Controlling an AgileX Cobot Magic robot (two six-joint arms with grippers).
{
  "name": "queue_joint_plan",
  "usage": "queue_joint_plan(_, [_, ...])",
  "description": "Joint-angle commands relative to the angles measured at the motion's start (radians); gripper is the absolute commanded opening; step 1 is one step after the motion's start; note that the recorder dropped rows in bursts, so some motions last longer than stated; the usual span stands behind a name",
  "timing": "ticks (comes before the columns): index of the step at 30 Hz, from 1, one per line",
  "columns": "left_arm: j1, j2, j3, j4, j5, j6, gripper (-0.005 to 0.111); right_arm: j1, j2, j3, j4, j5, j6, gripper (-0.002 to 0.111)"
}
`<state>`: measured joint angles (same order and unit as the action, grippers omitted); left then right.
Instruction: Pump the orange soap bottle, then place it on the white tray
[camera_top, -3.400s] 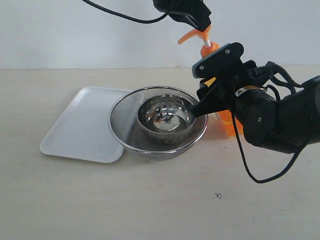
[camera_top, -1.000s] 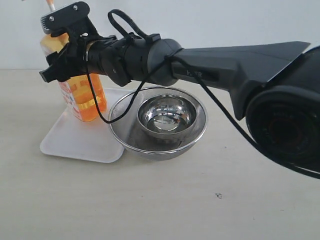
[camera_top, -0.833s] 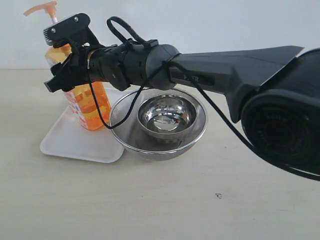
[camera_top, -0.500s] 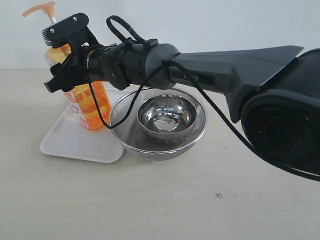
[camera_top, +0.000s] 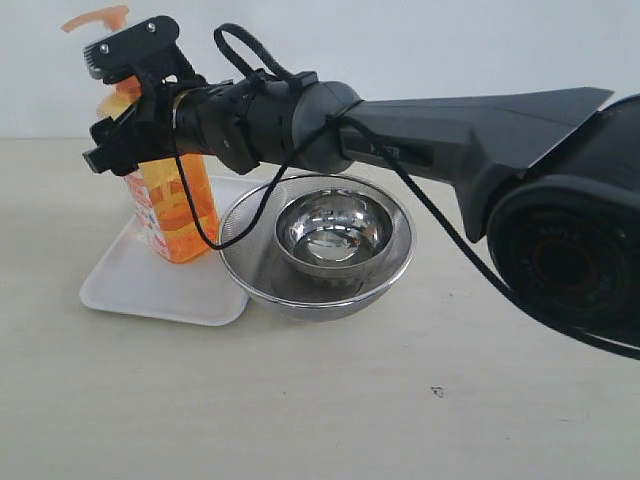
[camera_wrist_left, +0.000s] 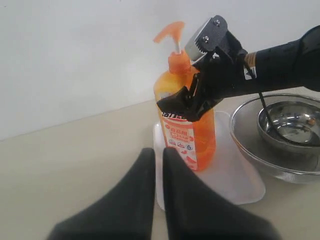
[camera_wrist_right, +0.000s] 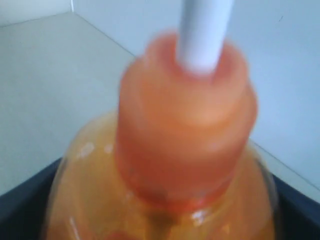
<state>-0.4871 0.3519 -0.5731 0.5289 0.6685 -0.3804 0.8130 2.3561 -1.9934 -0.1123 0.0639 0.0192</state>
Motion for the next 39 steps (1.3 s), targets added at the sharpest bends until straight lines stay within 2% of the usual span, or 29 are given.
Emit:
queue_joint_plan(1, [0.003, -0.005, 0.005, 0.012, -0.018, -0.006, 0.005, -0.001, -0.02, -0.013, -0.003, -0.032, 0.007, 0.091])
queue_joint_plan(7, [0.003, -0.005, 0.005, 0.014, -0.018, -0.006, 0.005, -0.001, -0.026, -0.013, -0.003, -0.006, 0.007, 0.093])
queue_joint_plan(21, [0.003, -0.005, 0.005, 0.056, -0.018, -0.009, 0.005, -0.001, -0.16, -0.013, 0.007, 0.25, 0.013, 0.093])
queue_joint_plan(33, [0.003, -0.005, 0.005, 0.063, -0.008, -0.009, 0.005, -0.005, -0.295, -0.013, 0.0, 0.681, 0.024, 0.093])
queue_joint_plan(39, [0.003, -0.005, 0.005, 0.063, -0.021, -0.046, 0.005, -0.014, -0.307, -0.013, 0.024, 0.764, -0.01, 0.093])
